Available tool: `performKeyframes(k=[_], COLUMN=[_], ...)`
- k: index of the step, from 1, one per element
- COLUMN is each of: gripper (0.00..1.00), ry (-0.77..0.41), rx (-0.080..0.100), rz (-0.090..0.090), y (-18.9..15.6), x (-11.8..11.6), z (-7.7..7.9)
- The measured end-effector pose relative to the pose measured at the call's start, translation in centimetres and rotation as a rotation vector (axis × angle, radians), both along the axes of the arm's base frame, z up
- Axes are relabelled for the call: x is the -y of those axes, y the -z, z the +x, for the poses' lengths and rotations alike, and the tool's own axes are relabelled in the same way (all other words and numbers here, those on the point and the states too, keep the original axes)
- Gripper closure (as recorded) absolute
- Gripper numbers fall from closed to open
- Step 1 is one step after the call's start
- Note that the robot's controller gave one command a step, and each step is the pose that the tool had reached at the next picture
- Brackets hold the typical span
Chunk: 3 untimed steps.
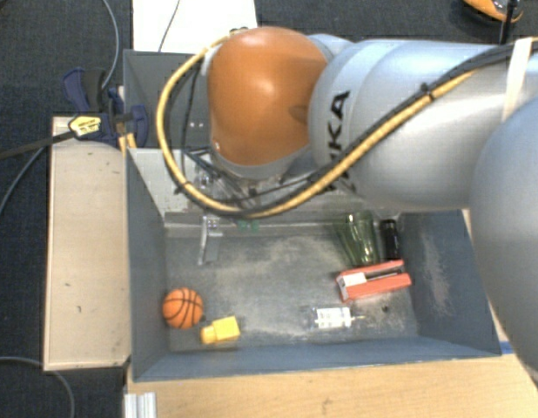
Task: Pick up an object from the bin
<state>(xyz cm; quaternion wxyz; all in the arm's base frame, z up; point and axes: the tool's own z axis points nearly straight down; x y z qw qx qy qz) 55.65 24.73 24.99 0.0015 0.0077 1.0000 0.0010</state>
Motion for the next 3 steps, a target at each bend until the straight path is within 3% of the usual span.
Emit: performKeyframes(k=[3], gripper=[0.00], ry=[0.002], rx=[0.000], rz=[0.000], y=[0.00], x=[0.00], z=[0.00])
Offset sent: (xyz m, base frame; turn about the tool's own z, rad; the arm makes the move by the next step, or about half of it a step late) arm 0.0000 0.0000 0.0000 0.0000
